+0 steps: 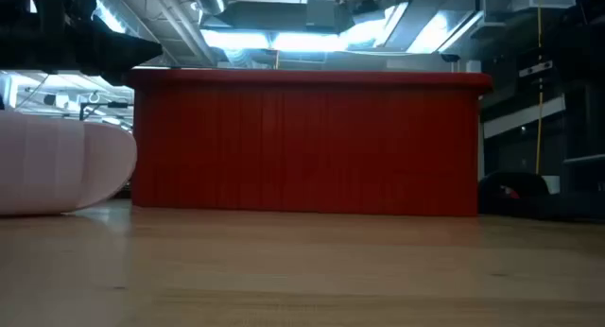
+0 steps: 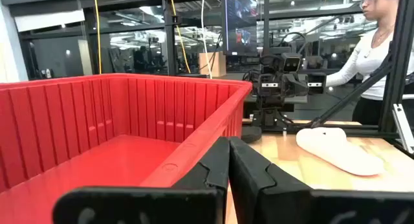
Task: Pick and place slides into bin
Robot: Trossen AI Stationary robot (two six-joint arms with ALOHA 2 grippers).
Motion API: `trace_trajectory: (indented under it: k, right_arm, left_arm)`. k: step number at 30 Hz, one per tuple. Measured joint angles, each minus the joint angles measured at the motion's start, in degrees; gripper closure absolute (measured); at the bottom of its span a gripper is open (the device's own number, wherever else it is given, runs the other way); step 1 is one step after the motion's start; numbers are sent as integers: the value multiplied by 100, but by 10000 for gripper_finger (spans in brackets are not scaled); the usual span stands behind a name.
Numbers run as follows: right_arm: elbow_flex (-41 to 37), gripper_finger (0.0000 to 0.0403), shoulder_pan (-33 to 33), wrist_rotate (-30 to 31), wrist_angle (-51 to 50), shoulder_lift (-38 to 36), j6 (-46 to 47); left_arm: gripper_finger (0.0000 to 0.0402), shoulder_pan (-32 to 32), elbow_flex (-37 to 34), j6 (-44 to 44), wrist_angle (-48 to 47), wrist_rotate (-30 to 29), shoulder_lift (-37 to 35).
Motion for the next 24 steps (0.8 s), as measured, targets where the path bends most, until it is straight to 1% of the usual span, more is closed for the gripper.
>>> trace_trajectory:
  k: [24]
  right_arm:
    - [2, 397, 0, 0, 0, 0, -3]
  left_arm:
    - [395, -1, 0, 0, 0, -1, 0]
